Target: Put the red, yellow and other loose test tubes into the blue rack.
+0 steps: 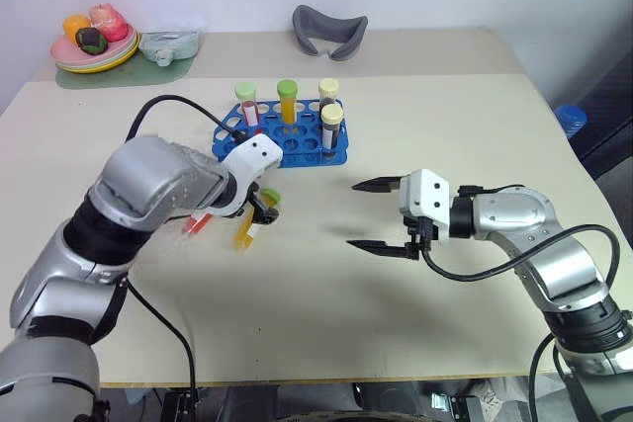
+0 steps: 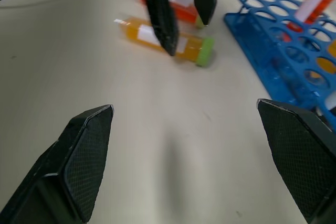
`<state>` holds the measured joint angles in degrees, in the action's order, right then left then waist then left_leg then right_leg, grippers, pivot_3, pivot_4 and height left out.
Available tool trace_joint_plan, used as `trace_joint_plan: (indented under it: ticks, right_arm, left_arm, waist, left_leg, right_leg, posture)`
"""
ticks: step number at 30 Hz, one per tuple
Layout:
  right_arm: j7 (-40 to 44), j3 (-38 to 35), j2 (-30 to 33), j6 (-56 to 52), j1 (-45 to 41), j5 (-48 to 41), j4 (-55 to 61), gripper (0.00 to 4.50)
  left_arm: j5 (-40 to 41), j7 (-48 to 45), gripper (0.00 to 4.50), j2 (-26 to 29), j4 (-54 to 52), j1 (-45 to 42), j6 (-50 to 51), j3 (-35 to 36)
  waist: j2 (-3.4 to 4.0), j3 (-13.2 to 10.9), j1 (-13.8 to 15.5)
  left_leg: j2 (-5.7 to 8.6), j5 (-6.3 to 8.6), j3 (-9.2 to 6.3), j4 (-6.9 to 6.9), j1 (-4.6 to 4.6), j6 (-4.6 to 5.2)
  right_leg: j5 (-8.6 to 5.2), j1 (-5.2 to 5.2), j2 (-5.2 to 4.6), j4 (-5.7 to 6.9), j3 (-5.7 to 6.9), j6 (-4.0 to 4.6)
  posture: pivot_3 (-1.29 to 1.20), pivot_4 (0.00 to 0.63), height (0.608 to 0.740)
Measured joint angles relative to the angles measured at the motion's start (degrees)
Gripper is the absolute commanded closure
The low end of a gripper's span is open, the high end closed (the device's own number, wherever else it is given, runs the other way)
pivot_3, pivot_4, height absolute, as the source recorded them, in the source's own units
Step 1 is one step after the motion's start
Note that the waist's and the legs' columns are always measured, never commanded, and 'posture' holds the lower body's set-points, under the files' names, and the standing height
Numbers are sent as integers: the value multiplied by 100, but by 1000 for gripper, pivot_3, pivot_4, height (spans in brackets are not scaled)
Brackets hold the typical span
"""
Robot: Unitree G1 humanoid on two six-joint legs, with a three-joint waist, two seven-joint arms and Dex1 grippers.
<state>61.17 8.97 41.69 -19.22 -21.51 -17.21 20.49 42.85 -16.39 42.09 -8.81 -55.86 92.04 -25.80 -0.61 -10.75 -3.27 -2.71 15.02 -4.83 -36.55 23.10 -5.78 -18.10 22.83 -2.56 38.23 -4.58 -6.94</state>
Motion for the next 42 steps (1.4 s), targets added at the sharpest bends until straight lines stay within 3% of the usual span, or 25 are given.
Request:
trace_joint_plan:
  ticks: [10, 18, 23, 31, 36, 42]
  right_arm:
    - [1, 84, -71, 55, 18, 13, 3, 29]
    - [-62, 158, -173, 86, 21, 24, 3, 29]
    - [-118, 165, -185, 86, 51, 26, 4, 0]
    - [-185, 206, -197, 85, 72, 28, 13, 0]
    - [-210, 255, -207, 85, 72, 30, 13, 0]
    - [-244, 255, -206, 70, 80, 44, 48, 0]
  left_arm:
    - [1426, 1136, 0, -59, 1164, -948, 0, -1056]
    - [2721, 2620, 0, -239, 1575, -1034, 2, -1154]
    - [3389, 3396, 2243, -444, 1824, -1012, 4, -1003]
    - [3972, 4271, 2243, -505, 1906, -875, 4, -767]
    - [4222, 4616, 3672, -581, 1905, -730, 3, -537]
    - [4152, 4796, 3672, -606, 1703, -489, 2, -148]
  waist:
    - [0, 0, 57]
    - [3, 2, 80]
    - [4, 3, 88]
    - [4, 3, 80]
    - [5, 4, 81]
    - [4, 3, 70]
  left_leg:
    - [0, 9, -1, -35, 16, 15]
    - [1, 10, -1, -47, 17, 17]
    - [5, 11, -1, -53, 16, 19]
    - [5, 9, -1, -53, 13, 15]
    - [6, 6, -1, -54, 13, 10]
    - [6, 0, -1, -53, 14, -1]
  right_leg:
    - [-1, 1, 0, 2, 1, -1]
    - [-1, -4, -3, 3, 0, -3]
    - [-1, -9, -8, 3, 0, -4]
    - [-1, -9, -7, 8, 0, -4]
    - [-1, -9, -8, 8, 0, -4]
    - [-1, -5, -7, 10, -1, -4]
  posture:
    - [0, 150, 740]
    - [0, 150, 740]
    - [0, 150, 740]
    - [0, 150, 740]
    - [0, 150, 740]
    - [0, 150, 740]
